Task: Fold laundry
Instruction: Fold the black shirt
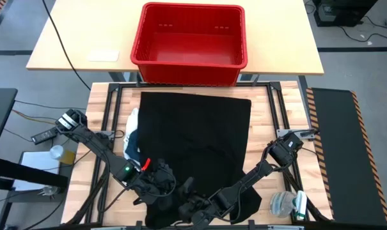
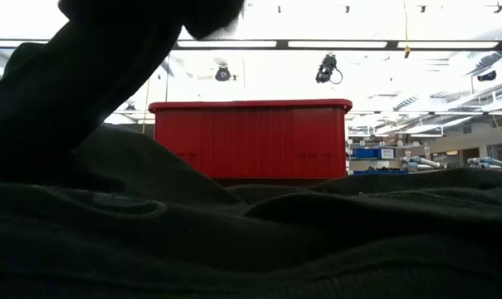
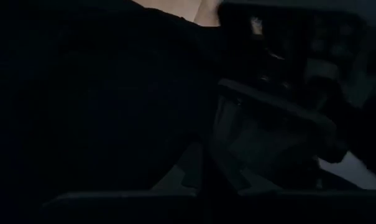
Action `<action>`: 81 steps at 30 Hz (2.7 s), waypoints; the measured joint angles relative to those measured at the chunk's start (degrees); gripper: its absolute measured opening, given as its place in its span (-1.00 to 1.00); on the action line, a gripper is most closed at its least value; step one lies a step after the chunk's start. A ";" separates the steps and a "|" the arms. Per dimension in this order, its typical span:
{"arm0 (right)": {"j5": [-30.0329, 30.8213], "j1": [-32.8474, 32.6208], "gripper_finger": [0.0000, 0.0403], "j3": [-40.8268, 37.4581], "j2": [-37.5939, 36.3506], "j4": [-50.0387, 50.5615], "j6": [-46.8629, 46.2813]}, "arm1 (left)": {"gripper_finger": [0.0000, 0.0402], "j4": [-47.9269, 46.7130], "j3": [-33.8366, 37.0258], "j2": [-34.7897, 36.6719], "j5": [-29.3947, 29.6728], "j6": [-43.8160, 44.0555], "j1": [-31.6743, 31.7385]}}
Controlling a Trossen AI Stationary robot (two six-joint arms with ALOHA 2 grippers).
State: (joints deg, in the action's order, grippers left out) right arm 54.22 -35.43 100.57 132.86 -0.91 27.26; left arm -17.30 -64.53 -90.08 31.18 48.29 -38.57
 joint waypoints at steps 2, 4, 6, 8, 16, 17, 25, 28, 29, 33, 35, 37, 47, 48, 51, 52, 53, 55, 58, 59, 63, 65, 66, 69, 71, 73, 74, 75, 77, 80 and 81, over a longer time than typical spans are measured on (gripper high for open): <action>0.34 -0.45 -0.14 0.00 0.02 0.09 6.14 | -0.93 0.06 0.00 0.04 -0.86 1.21 0.18; 1.94 -0.88 -0.19 0.00 0.06 0.02 10.55 | -0.93 0.33 0.00 0.04 -1.40 1.91 0.26; 4.32 -1.28 -0.23 0.00 0.09 -0.75 13.96 | -0.93 0.22 -0.02 0.04 -2.00 2.98 0.29; 5.76 -1.68 -0.26 0.00 0.09 -2.02 17.02 | -0.93 0.47 -0.02 0.04 -2.71 4.86 0.61; 8.76 -3.56 -0.32 0.00 0.11 -9.74 11.98 | -0.93 3.26 -0.04 0.11 -9.37 6.27 1.89; 9.02 -4.05 -0.33 0.00 0.11 -9.71 11.90 | -0.93 3.04 -0.04 0.11 -10.81 3.59 1.88; 0.99 -6.08 -0.34 0.01 -3.84 2.90 -2.70 | -0.93 -2.25 0.00 0.04 -22.92 -7.27 -1.45; -9.79 -3.23 -0.34 -0.02 -4.20 7.80 -9.29 | -0.93 -3.27 0.00 0.04 -24.98 -9.94 -3.47; -12.41 -2.14 -0.33 -0.09 -3.96 8.37 -9.52 | -0.93 -3.56 0.01 0.04 -25.22 -10.87 -4.23; -23.73 2.62 -0.33 -0.09 -3.54 7.96 -9.74 | -0.93 -5.62 0.02 0.04 -25.63 -14.17 -6.56; -29.98 4.78 -0.33 -0.09 -3.54 7.90 -9.73 | -0.93 -6.65 0.02 0.04 -25.39 -14.24 -7.10; -34.64 6.21 -0.30 -0.11 -3.54 7.44 -9.03 | -0.93 -7.28 0.02 0.04 -25.32 -12.67 -7.45; -39.35 6.96 0.26 -0.07 -3.72 1.57 -6.74 | -0.93 -13.08 0.02 0.04 -25.27 -5.62 -7.68; -39.31 6.92 0.33 -0.04 -3.72 1.19 -7.07 | -0.93 -12.94 0.02 0.04 -25.27 -5.49 -7.69; -39.17 6.95 0.51 -0.10 -3.54 0.69 -11.10 | -0.93 -13.00 0.02 0.04 -25.26 -4.13 -7.69; -39.11 7.03 0.55 -0.13 -3.50 -0.18 -13.23 | -0.93 -12.95 0.02 0.04 -25.02 -3.32 -7.69; -39.11 7.20 0.57 -0.13 -3.50 -0.94 -15.34 | -0.93 -12.87 0.02 0.04 -24.88 -2.66 -7.69; -39.12 7.70 0.59 0.01 -3.04 -2.50 -19.19 | -0.93 -12.70 0.02 0.04 -24.85 -1.82 -7.69; -41.26 8.05 0.57 -0.07 -1.31 -5.11 -20.10 | -0.93 -11.81 0.02 0.04 -24.83 -1.35 -7.69; -41.55 8.09 0.56 -0.07 -0.65 -7.17 -20.11 | -0.93 -11.48 0.02 0.04 -24.83 -1.36 -7.69; -41.79 7.97 0.46 -0.06 -0.80 -8.46 -20.13 | -0.93 -10.92 0.00 0.04 -24.81 -1.11 -7.94; -42.19 8.05 0.39 0.04 -0.94 -8.90 -20.34 | -0.93 -10.67 0.00 0.04 -24.61 -1.20 -7.99; -43.14 8.15 0.34 0.00 -0.88 -9.25 -19.82 | -0.93 -10.10 0.00 0.04 -23.98 -1.39 -8.05; -43.44 8.32 0.22 -0.02 -0.74 -8.18 -19.47 | -0.93 -10.24 0.00 0.04 -20.30 -2.43 -8.56; -43.36 8.46 0.14 -0.02 -0.75 -7.23 -19.78 | -0.93 -10.19 0.00 0.04 -17.00 -3.32 -9.15; -43.35 8.47 0.09 -0.07 -0.74 -6.50 -19.47 | -0.93 -9.88 0.00 0.04 -14.93 -3.98 -9.55; -43.35 8.47 0.07 -0.07 -0.74 -6.21 -18.99 | -0.94 -9.93 0.00 0.04 -13.77 -4.05 -9.76; -43.35 8.47 0.06 -0.07 -0.74 -5.88 -18.33 | -0.94 -10.03 0.00 0.04 -12.53 -4.10 -9.96; -42.55 8.40 0.05 -0.07 -0.76 -4.78 -17.18 | -0.94 -9.86 0.00 0.15 -10.65 -4.13 -10.52; -39.16 8.20 0.05 -0.09 -0.74 -4.23 -16.47 | -0.94 -8.89 0.00 0.17 -8.69 -5.10 -11.26; -38.93 8.20 0.05 -0.09 -0.74 -4.46 -15.88 | -0.94 -8.17 0.00 0.17 -7.73 -5.81 -11.52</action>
State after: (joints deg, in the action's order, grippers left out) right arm 15.30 -27.22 100.49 132.11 -5.36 11.38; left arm -25.47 -64.53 -89.91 23.45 42.48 -50.10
